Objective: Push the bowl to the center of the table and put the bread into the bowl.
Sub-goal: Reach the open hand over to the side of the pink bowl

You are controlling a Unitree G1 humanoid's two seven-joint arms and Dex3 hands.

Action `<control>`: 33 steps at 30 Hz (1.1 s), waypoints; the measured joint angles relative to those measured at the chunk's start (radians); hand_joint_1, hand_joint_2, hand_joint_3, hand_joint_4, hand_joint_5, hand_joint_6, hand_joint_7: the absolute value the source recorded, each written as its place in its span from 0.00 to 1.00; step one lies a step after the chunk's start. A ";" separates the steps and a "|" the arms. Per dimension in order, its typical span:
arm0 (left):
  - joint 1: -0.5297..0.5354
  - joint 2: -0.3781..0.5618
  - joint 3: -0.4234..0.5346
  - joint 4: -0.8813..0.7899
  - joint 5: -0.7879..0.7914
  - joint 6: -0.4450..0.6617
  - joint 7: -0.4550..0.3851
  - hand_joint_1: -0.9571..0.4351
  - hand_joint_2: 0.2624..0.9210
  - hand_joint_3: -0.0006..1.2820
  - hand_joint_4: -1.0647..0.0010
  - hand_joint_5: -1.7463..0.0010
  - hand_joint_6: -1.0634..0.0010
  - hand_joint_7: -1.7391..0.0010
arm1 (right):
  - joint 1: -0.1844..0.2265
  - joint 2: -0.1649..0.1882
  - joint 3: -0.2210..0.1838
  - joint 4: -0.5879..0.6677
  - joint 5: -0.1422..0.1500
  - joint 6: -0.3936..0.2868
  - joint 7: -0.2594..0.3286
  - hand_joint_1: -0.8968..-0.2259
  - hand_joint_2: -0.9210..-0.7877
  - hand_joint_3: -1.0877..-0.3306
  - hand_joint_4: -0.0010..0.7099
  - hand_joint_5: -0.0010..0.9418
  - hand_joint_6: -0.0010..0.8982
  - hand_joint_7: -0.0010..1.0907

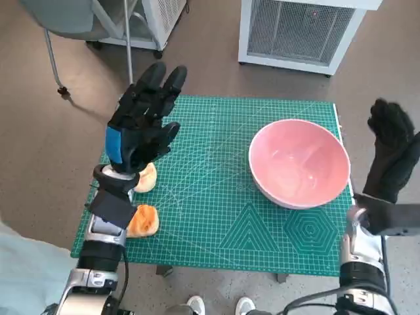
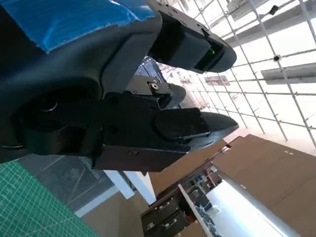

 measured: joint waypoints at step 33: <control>0.000 0.004 -0.003 -0.065 0.004 0.037 -0.003 0.43 1.00 0.20 0.61 1.00 0.46 0.99 | -0.193 0.130 0.053 0.226 0.051 0.151 0.152 0.83 0.00 0.59 0.51 0.01 0.14 0.43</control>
